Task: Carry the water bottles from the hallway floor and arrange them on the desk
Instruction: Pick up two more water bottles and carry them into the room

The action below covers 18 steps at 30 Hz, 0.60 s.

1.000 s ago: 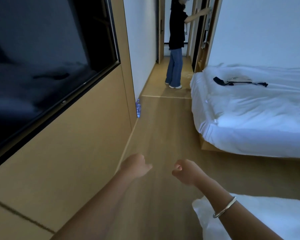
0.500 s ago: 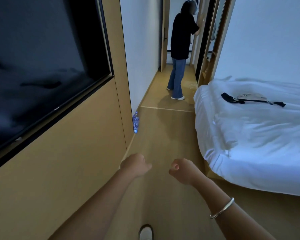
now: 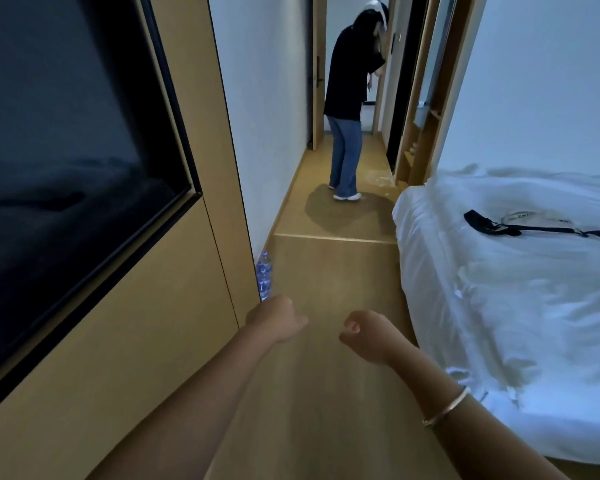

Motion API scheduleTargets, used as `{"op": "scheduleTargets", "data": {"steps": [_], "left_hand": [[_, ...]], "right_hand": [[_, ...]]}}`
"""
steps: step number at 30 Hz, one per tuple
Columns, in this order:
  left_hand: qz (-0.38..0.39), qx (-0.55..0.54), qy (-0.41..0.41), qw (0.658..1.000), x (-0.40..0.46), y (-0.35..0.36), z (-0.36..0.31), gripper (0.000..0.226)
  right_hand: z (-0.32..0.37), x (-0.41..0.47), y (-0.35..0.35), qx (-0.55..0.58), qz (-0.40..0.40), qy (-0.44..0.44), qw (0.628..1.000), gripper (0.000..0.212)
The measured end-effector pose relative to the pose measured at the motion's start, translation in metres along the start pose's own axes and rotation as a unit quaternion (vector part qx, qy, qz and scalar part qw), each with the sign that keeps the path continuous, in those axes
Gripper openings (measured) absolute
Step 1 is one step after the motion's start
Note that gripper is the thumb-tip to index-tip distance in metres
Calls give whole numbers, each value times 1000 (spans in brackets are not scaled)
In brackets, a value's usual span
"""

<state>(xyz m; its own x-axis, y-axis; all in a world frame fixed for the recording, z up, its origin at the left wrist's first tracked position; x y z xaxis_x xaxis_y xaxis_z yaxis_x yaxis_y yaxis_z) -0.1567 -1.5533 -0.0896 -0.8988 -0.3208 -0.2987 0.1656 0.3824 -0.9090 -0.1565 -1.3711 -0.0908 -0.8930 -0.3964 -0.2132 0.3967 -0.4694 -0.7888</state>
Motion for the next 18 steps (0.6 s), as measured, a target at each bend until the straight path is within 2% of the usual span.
{"op": "scheduleTargets", "data": {"steps": [5,15,18], "left_hand": [[20,-8,-13,1000,79,-4,-18,48],[46,-18,-46,998,280,-12,-85,40],[73,-29,-64,995,334,-8,-104,25]], "right_hand": [[-14,82,-21,0,7,4,1000,40],[-71,291,-83,-9,47,-8,999,42],[-86,357,-102,-17,68,-14,997,42]]}}
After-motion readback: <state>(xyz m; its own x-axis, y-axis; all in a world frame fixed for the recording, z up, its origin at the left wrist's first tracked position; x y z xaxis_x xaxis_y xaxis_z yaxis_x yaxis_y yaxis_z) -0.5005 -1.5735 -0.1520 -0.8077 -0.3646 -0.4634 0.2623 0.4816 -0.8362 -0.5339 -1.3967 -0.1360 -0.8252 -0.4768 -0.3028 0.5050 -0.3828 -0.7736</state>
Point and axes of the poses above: each hand's wrist, its own x-axis towards the middle knuckle, its own y-axis out of the palm, z = x × y, the point moved 5 cm from there along x, towards the middle knuckle, and after that the axes turned 8 degrees about -y, right-handed, at the moved point
